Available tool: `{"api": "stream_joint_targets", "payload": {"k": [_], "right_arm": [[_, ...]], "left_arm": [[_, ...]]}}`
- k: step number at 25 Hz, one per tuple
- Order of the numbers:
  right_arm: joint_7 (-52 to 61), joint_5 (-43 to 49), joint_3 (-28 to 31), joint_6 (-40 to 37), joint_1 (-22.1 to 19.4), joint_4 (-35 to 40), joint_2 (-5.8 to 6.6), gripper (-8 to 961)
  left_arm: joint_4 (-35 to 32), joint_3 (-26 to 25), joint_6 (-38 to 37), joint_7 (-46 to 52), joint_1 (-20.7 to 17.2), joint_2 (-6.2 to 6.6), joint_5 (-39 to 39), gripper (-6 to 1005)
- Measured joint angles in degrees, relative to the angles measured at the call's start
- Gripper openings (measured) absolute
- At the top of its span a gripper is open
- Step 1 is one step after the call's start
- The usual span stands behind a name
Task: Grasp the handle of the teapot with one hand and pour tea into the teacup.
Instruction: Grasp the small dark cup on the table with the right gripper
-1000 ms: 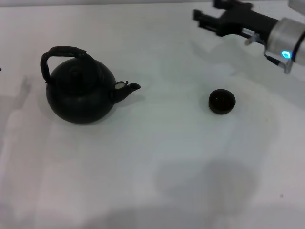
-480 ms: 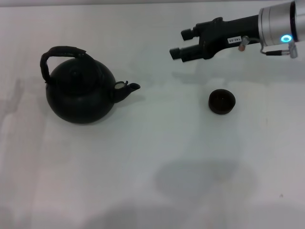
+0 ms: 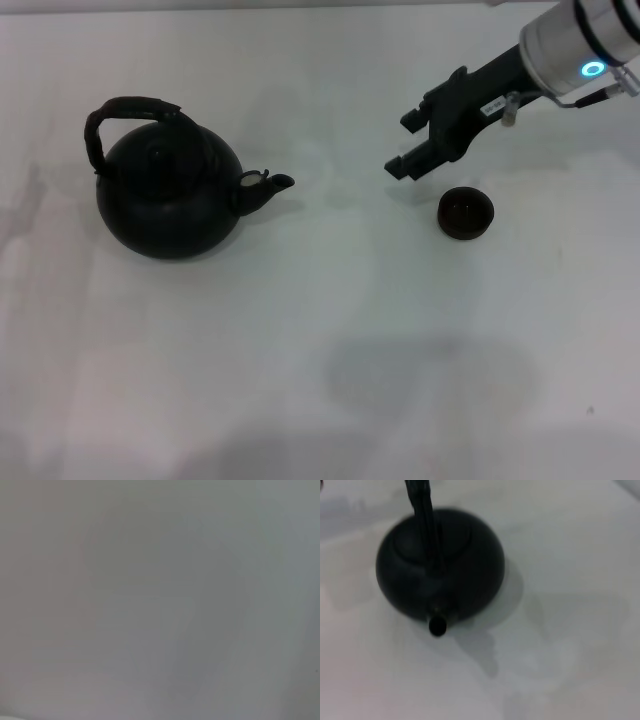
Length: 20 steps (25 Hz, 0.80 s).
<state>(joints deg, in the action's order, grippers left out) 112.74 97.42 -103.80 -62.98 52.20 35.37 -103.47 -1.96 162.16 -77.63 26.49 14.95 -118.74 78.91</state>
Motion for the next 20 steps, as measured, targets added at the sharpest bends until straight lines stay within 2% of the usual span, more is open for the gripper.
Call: {"api": "stream_joint_targets", "payload": {"k": [4, 7, 10, 13, 20], "right_arm": [[5.26, 8.59, 2.05, -2.3, 1.19, 1.62, -1.62, 774], [6.85, 16.14, 6.3, -4.56, 1.26, 2.63, -3.65, 777], [9.21, 26.09, 11.11, -7.55, 0.46, 5.93, -6.23, 781], [12.29, 33.88, 13.77, -10.47, 0.26, 9.27, -8.11, 784], [13.63, 38.27, 14.17, -11.77, 1.17, 10.99, -10.71, 793]], "left_arm": [[0.45, 0.0, 0.14, 0.04, 0.37, 0.07, 0.02, 888], [0.84, 0.0, 0.44, 0.05, 0.51, 0.1, 0.03, 888], [0.85, 0.0, 0.54, 0.28, 0.52, 0.09, 0.02, 888], [0.84, 0.0, 0.54, 0.93, 0.54, 0.09, 0.02, 888], [0.81, 0.0, 0.55, 1.1, 0.6, 0.09, -0.02, 888]]}}
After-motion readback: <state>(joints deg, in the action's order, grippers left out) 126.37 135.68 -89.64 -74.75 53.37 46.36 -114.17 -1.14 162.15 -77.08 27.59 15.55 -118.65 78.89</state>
